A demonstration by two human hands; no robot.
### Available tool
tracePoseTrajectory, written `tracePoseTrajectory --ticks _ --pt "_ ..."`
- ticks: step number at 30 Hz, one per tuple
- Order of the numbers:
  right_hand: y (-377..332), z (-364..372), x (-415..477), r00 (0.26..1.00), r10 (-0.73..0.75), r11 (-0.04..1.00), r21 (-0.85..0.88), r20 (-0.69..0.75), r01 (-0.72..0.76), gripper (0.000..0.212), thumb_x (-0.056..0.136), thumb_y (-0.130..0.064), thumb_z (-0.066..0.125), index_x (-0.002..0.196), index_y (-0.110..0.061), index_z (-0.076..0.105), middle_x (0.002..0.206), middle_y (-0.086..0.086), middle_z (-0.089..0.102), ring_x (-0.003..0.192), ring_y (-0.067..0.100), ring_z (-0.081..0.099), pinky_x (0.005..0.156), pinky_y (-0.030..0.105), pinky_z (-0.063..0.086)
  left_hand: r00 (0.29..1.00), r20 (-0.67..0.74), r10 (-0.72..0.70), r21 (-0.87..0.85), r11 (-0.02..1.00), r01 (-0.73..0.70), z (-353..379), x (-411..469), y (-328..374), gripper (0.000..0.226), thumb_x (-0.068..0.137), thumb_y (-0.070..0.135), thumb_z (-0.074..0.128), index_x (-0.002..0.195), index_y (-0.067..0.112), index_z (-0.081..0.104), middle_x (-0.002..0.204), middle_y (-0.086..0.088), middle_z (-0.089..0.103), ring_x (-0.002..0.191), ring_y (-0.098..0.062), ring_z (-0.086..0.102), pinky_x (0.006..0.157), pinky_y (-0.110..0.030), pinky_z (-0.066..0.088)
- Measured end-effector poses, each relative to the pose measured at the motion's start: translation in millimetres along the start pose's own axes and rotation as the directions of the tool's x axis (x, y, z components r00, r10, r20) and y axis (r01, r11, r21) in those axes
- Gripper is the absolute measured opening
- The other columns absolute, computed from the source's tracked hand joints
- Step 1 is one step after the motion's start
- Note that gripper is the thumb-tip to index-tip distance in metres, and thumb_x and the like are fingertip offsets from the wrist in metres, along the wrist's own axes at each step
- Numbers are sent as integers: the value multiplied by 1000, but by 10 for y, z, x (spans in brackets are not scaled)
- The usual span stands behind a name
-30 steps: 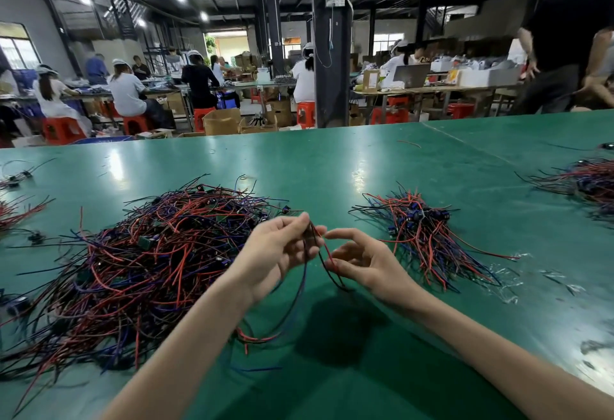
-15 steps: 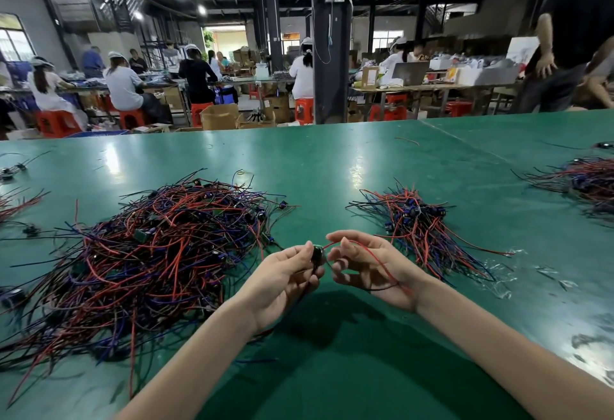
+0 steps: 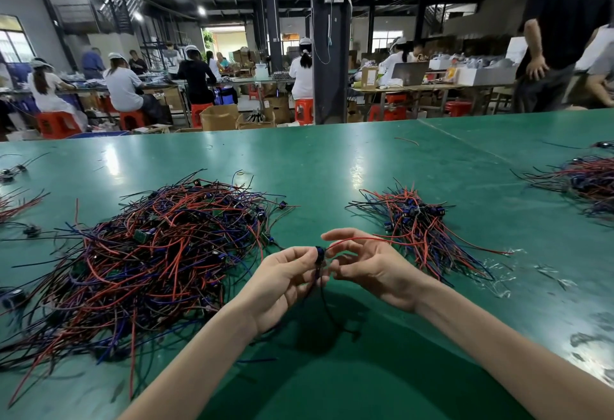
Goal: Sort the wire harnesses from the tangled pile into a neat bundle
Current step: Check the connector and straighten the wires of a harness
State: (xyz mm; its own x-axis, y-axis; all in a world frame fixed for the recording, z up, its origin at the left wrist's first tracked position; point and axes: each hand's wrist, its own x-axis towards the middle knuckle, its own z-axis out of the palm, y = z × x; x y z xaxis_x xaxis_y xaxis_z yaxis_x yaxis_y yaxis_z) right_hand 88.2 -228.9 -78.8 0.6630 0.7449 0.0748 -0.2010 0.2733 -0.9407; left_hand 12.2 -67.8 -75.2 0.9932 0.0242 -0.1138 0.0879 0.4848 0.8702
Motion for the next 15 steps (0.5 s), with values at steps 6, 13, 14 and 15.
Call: tracePoseTrajectory --ticks 6,13,14,15 --pt "20 94 -38 964 -262 810 -554 -43 195 41 72 11 72 93 -24 69 88 -5 63 81 4 55 76 19 46 1000 -14 8 30 1000 -8 -8 -3 -5 16 79 11 59 90 -1 60 73 -9 69 57 -13 67 55 -20 55" --pt "1 113 -42 925 -380 653 -701 23 286 24 74 -1 77 81 -22 68 88 5 52 75 7 52 71 20 43 998 -36 -55 35 998 57 -28 9 -28 11 76 14 62 83 6 58 72 -10 68 55 -14 64 53 -20 53" --pt "8 121 -41 922 -387 649 -702 26 292 22 74 -2 77 79 -22 67 87 4 53 74 6 53 71 19 42 998 -27 -65 33 997 66 -23 11 -40 10 77 13 61 83 6 58 70 -9 68 55 -13 64 55 -20 53" --pt "14 127 -36 921 -389 660 -693 16 291 21 74 -3 77 78 -21 66 86 2 54 74 4 54 71 17 43 997 -15 -70 23 997 70 -17 9 -51 10 78 13 60 83 5 57 69 -8 67 55 -13 64 56 -20 54"
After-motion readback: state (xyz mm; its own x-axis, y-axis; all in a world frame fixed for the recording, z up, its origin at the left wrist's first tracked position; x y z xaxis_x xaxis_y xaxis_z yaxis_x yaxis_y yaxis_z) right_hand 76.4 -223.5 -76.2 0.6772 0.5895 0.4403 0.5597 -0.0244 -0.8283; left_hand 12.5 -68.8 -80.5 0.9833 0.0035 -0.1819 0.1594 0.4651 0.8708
